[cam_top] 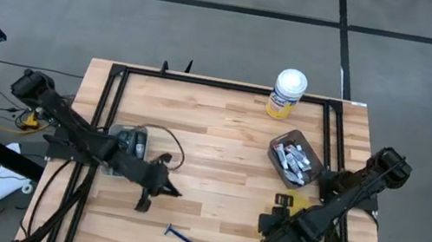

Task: Pick & Place Travel size toiletries
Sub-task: Put the blue razor into the yellow bin

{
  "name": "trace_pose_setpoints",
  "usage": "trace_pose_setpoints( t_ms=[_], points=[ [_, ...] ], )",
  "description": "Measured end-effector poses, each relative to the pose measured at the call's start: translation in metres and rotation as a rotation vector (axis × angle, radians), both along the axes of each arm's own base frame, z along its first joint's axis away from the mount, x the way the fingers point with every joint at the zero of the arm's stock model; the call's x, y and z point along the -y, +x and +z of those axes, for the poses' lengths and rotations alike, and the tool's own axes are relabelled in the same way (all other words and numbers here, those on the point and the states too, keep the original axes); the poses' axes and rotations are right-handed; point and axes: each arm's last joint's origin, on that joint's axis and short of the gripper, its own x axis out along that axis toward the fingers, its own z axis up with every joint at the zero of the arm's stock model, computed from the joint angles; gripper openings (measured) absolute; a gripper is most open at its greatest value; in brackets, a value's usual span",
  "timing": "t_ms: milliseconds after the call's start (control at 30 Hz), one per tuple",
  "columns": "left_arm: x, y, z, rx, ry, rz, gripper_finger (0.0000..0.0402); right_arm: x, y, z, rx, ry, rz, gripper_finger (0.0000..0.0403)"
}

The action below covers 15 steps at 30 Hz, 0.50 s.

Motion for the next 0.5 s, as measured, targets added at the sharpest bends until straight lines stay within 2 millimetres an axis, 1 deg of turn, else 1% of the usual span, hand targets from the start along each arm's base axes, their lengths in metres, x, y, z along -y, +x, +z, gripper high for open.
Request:
trace_pose_setpoints(
  t_ms=[133,267,367,433,500],
  points=[
    [-0.016,0.001,0.039,0.278,-0.067,0.101,0.0016,0.009,0.018,0.001,0.064,0.039,-0.033,0.0160],
    [-0.033,0.006,0.067,0.518,-0.150,0.156,0.0016,0.023,0.038,0.009,0.183,0.062,-0.042,0.0171],
    [-0.041,0.009,0.080,0.641,-0.220,0.134,0.0016,0.038,0.050,0.024,0.287,0.101,-0.048,0.0179],
    [-0.046,0.010,0.083,0.676,-0.258,0.141,0.0016,0.049,0.056,0.037,0.364,0.123,-0.057,0.0183],
    [-0.049,0.010,0.087,0.712,-0.278,0.148,0.0016,0.062,0.061,0.054,0.478,0.136,-0.076,0.0186]
  ],
)
